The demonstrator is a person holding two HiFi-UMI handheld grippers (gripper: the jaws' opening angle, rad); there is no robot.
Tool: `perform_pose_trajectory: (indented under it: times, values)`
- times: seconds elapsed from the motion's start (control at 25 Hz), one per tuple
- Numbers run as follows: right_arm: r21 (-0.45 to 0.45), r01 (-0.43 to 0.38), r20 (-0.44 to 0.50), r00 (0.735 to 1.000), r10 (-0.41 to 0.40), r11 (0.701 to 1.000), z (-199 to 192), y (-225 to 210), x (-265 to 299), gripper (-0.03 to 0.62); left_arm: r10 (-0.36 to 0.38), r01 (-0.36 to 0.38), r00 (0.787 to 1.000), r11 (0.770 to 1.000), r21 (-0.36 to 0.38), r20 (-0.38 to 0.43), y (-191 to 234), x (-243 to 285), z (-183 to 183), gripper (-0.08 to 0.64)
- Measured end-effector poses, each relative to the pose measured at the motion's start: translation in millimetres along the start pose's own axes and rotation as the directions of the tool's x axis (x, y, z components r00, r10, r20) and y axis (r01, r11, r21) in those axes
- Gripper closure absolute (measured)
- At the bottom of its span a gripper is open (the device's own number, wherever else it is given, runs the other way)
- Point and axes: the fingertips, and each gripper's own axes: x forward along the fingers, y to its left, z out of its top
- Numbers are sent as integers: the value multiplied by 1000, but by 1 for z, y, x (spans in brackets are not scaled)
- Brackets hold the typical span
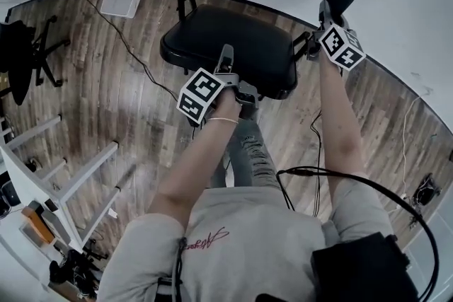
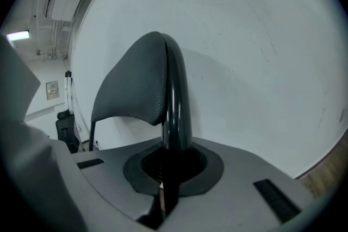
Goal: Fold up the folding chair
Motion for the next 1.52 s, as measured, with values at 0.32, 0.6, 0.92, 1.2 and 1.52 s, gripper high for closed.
perform_pose_trajectory:
  times: [0.32,0.6,0.92,1.2,1.52]
  values:
    - [-180,89,-123,986,-112,980,14,-3,14,578,161,-166,986,979,118,47,-48,45,8,392]
    - [-298,91,-256,951,-171,950,19,1,27,578,293,-296,955,929,224,46,-85,93,15,353]
    - [-314,115,-302,929,-214,943,33,-2,33,578,435,-419,900,866,272,1,-112,148,19,334]
    - [-319,66,-339,923,-179,946,36,-1,39,578,468,-440,883,847,298,-28,-124,174,21,311]
    - [-322,8,-391,910,-140,947,31,5,38,577,470,-429,881,843,324,-58,-129,193,24,286]
